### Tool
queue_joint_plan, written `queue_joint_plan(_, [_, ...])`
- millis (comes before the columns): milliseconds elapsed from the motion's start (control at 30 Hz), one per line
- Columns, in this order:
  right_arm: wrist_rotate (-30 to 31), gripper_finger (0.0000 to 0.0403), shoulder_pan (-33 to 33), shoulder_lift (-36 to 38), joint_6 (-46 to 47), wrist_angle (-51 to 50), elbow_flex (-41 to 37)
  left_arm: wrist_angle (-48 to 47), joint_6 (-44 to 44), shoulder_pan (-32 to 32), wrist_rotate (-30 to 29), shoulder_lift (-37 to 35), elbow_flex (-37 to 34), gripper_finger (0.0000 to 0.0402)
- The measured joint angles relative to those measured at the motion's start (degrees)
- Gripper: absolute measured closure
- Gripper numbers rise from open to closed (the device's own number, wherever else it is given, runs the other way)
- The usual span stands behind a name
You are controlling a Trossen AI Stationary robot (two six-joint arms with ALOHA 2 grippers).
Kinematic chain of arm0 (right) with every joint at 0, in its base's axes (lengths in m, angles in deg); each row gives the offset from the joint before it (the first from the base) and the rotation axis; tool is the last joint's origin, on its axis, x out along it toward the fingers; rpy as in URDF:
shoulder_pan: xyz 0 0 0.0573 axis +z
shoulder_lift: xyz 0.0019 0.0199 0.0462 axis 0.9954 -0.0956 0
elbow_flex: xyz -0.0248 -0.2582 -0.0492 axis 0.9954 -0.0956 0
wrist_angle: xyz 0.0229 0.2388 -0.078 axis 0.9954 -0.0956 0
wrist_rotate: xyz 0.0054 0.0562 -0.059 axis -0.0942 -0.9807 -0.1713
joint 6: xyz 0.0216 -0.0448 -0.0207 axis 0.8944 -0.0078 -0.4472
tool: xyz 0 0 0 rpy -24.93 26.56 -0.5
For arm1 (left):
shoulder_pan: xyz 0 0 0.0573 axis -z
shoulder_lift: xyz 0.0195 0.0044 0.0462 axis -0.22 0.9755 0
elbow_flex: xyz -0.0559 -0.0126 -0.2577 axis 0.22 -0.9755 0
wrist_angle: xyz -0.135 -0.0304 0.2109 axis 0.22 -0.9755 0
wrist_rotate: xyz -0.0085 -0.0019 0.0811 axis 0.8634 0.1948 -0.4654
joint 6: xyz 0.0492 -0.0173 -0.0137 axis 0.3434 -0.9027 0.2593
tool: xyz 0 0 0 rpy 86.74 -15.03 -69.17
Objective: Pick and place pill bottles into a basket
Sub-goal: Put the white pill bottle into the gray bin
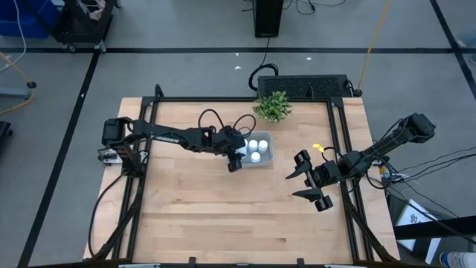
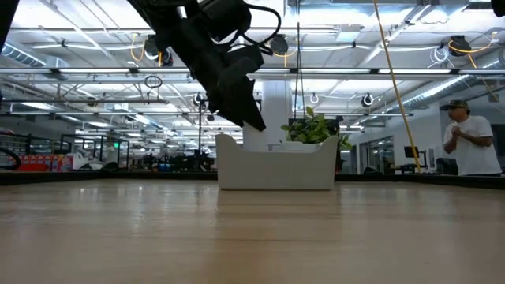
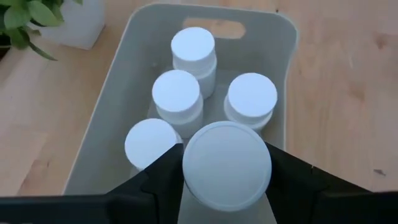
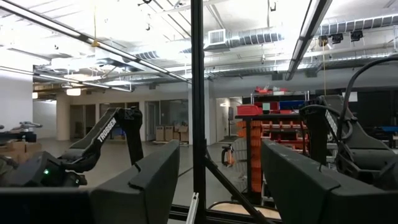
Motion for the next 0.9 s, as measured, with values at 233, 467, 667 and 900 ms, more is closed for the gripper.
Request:
queue_joint_plan(233, [0.0, 0.0183, 0.0, 0.0, 0.1, 0.0, 0.0, -0.3, 0.0, -0.1, 0.4, 1.1, 0.0, 0.0193])
queue_joint_plan(467, [0.0, 0.0183, 0.0, 0.0, 0.1, -0.1, 0.0, 0.9, 0.0, -0.3, 1.6, 3.6, 0.1, 0.0210])
queue_joint_plan(667, [0.1, 0.0183, 0.0, 0.0, 0.2, -0.3, 0.0, -0.4, -0.9, -0.9, 3.6, 5.3, -0.2, 0.0187])
queue_joint_plan(900, [0.2, 0.0183, 0.0, 0.0, 0.2, -0.4, 0.0, 1.2, -0.7, -1.0, 3.5, 5.7, 0.0, 0.0205])
